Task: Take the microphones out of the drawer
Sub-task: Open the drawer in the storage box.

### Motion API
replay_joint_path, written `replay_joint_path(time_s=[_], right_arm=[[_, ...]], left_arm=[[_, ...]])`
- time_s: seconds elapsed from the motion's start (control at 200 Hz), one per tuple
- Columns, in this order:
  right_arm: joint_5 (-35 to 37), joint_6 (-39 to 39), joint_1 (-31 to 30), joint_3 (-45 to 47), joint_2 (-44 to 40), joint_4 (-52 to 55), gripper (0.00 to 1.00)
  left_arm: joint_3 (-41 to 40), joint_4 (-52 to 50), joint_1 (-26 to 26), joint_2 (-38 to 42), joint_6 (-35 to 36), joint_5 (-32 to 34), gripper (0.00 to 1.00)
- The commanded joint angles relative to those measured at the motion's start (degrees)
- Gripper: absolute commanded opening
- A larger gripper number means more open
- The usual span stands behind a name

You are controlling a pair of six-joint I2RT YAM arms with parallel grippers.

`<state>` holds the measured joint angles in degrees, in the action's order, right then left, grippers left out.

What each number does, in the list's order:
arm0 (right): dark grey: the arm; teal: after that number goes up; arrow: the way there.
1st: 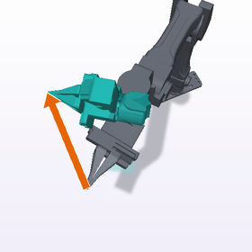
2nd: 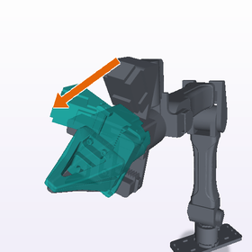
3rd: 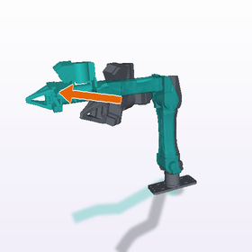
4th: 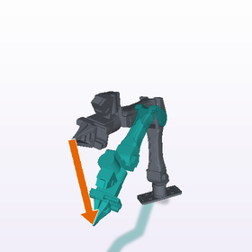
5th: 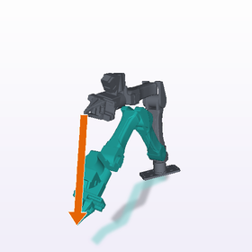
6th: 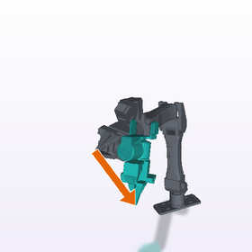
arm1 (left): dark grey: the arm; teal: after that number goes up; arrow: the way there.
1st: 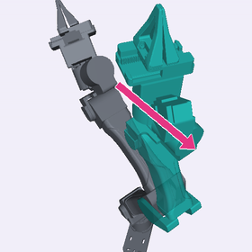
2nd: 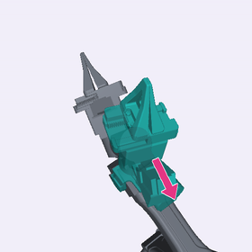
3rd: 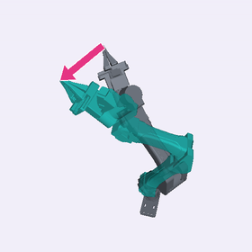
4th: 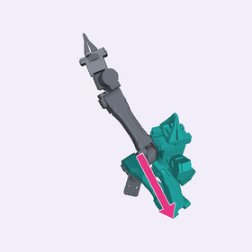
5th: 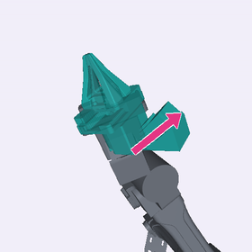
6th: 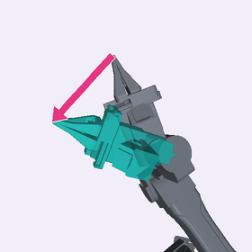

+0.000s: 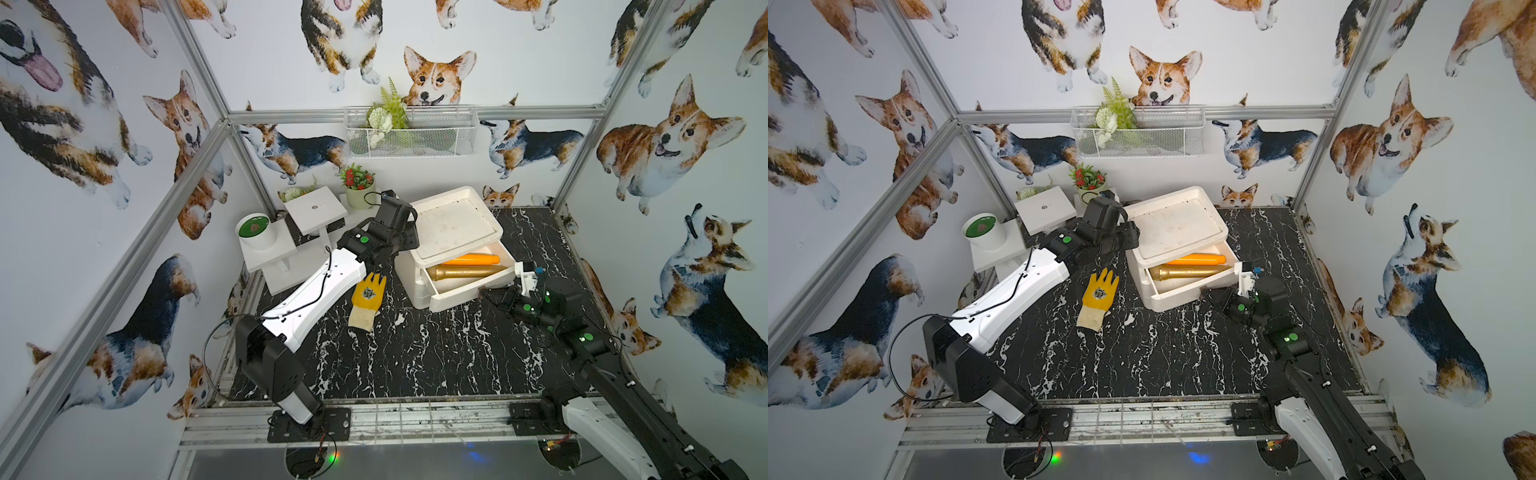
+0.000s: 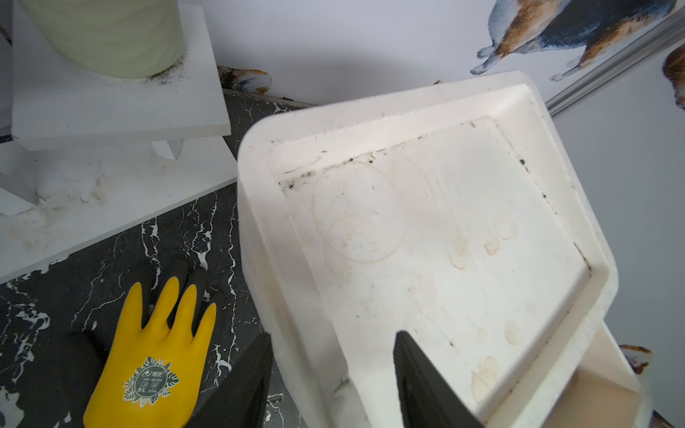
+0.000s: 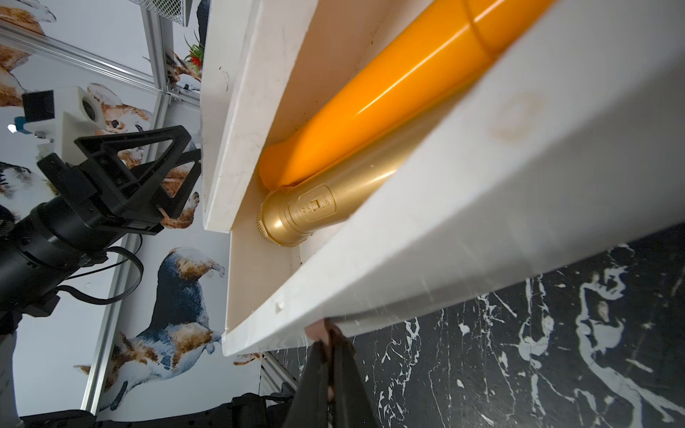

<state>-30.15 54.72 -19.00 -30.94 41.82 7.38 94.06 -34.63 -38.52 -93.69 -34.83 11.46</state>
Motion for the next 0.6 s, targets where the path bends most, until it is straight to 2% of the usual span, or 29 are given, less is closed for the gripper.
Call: replay_joint_path(time_s=[0.0, 0.355, 0.591], right_arm=[[-0.05, -1.54, -0.8, -0.17, -1.0, 6.5, 0.0], [2.17, -1.38, -1.34, -0.05, -5.99, 11.26, 0.0], [1.53, -1.11, -1.39, -0.26, -5.91, 11.67, 0.0]], left_arm=[[1.6, -2.68, -0.5, -1.02, 1.69, 3.03, 0.52], [3.06, -3.6, -1.04, -5.19, 1.63, 3.98, 0.39], [3.68, -3.35, -1.11, -5.95, 1.45, 5.13, 0.3]])
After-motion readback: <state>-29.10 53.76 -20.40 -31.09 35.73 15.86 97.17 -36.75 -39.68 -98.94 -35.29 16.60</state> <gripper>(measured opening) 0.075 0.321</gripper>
